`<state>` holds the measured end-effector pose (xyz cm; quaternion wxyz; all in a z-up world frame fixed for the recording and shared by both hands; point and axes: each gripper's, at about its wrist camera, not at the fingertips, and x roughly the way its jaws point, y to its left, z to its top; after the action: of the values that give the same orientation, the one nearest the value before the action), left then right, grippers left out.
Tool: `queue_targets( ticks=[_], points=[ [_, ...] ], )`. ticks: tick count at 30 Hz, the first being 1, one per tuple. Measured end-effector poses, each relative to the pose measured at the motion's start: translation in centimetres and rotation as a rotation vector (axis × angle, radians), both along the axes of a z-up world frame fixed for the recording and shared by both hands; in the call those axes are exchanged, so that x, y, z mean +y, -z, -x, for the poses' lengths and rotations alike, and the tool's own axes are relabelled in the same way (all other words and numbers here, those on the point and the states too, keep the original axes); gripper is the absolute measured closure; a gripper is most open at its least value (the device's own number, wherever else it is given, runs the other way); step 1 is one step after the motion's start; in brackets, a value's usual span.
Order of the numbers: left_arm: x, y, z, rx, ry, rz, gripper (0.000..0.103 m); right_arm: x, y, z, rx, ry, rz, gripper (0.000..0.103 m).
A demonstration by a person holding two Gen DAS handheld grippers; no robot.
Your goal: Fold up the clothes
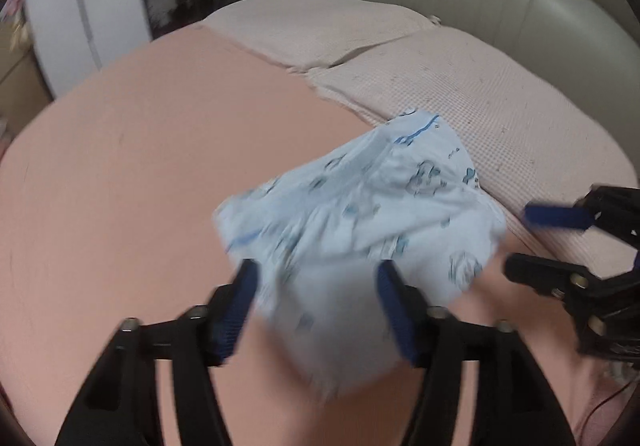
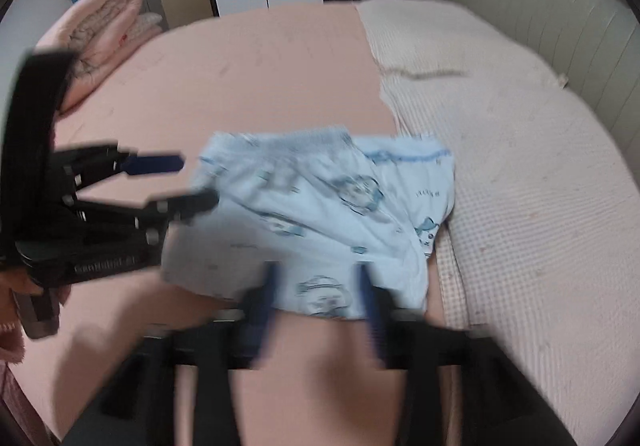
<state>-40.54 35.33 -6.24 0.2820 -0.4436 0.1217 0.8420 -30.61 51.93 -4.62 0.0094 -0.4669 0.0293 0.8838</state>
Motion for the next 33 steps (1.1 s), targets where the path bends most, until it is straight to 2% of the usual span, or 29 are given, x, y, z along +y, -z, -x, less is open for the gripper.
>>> queue_targets(
  ticks=[1, 4, 6, 11, 16, 18, 20, 21, 25, 29, 31, 33],
  points=[
    [-1.4, -0.5, -0.8, 0.011, -0.023, 0.007, 0.033, -0.6, -0.6, 0.2, 0.027, 0.003, 0.01, 0.038],
    [-6.0, -1.9, -3.0, 0.03, -0.098, 0.008, 0.024, -4.3, -3.6, -1.3, 0.078, -0.005, 0.01, 0.037],
    [-9.4, -2.9, -4.1, 0.031, -0.147, -0.003, 0.019, -6.9, -4.6, -1.0, 0.093, -0.017, 0.009, 0.036],
    [-17.6, -4.4, -6.8, 0.022, -0.262, -0.005, 0.018, -13.5, -6.3, -1.8, 0.107, -0.055, 0.012, 0.029],
    [-24.7, -6.9, -9.0, 0.039, -0.381, -0.005, 0.0, -19.7, -8.4, -3.2, 0.115, -0.088, 0.036, 0.02],
    [-27.3, -8.2, -9.9, 0.054, -0.418, -0.005, 0.0, -22.0, -9.2, -3.6, 0.112, -0.094, 0.033, 0.014],
    [-29.3, -9.3, -10.8, 0.074, -0.467, 0.006, 0.0, -24.0, -9.8, -3.7, 0.122, -0.091, 0.025, 0.002],
    [-30.6, -10.0, -11.5, 0.091, -0.506, -0.005, 0.0, -24.8, -10.2, -4.1, 0.136, -0.079, 0.012, 0.0],
    [-33.6, -11.4, -15.7, 0.139, -0.604, -0.054, 0.0, -27.4, -12.2, -6.4, 0.193, -0.033, -0.001, 0.0],
    [-35.3, -11.5, -20.1, 0.118, -0.651, -0.074, 0.0, -29.4, -12.9, -11.0, 0.201, -0.009, 0.108, 0.0],
    [-36.2, -11.7, -22.2, 0.127, -0.692, -0.051, 0.0, -30.5, -13.1, -12.8, 0.197, -0.036, 0.086, 0.0],
    [-36.8, -12.1, -24.1, 0.147, -0.734, -0.004, 0.0, -32.0, -13.9, -14.9, 0.209, -0.063, 0.012, 0.0]
  ],
)
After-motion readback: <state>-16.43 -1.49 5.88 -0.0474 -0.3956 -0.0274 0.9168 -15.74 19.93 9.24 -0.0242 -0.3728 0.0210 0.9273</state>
